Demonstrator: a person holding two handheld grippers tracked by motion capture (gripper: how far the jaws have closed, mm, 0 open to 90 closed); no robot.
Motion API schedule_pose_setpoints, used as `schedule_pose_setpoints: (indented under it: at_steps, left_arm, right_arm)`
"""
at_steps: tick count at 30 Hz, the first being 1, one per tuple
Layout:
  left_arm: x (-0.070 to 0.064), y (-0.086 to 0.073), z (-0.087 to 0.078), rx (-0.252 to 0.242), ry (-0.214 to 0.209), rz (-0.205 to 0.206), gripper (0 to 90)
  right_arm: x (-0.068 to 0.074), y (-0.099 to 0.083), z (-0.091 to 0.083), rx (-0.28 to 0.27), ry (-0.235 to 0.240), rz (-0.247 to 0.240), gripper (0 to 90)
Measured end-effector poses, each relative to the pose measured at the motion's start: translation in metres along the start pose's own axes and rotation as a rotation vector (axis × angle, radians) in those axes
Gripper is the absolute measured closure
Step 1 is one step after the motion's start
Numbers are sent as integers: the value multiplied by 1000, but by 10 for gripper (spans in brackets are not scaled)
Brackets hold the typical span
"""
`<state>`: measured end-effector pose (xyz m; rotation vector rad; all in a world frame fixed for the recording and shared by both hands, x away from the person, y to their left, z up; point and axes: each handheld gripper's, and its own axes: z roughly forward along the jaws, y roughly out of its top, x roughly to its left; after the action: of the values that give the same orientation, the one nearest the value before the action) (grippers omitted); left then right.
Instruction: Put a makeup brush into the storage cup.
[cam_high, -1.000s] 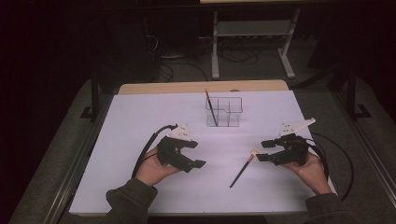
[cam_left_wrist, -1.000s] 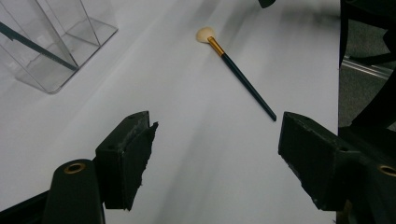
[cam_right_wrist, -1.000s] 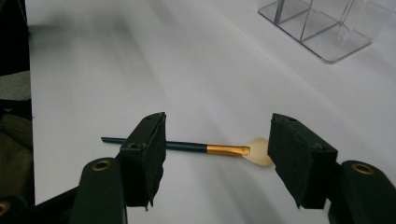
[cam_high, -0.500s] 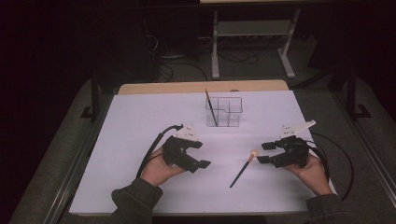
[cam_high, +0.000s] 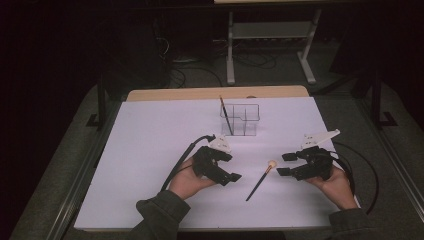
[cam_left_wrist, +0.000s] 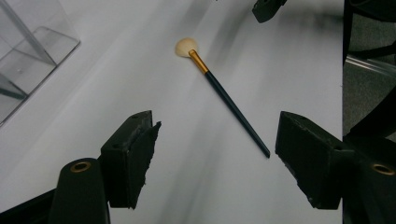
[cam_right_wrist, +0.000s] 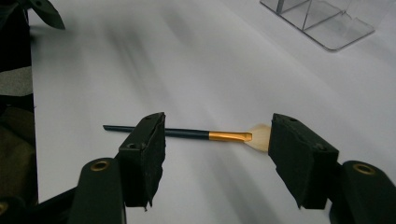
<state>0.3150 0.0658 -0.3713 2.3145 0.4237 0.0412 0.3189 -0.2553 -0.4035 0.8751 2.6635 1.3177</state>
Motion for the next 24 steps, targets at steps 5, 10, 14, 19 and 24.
schedule_pose_setpoints:
  at_steps: [5,10,14,19,24]
  left_arm:
    - [-2,10,14,29,-2,-9,292]
    - [-5,20,31,65,-9,-8,314]
    - [-8,27,44,101,-4,5,340]
    - [-11,32,59,121,-12,-15,363]
    - [-12,35,70,135,-11,-22,384]
  right_arm:
    - [0,0,-3,-7,-5,8,351]
    - [-1,-1,-5,-9,-11,13,348]
    - [-2,-2,-7,-14,-15,14,346]
    - [-3,-3,-9,-20,-13,14,345]
    - [-4,-3,-10,-25,-14,13,344]
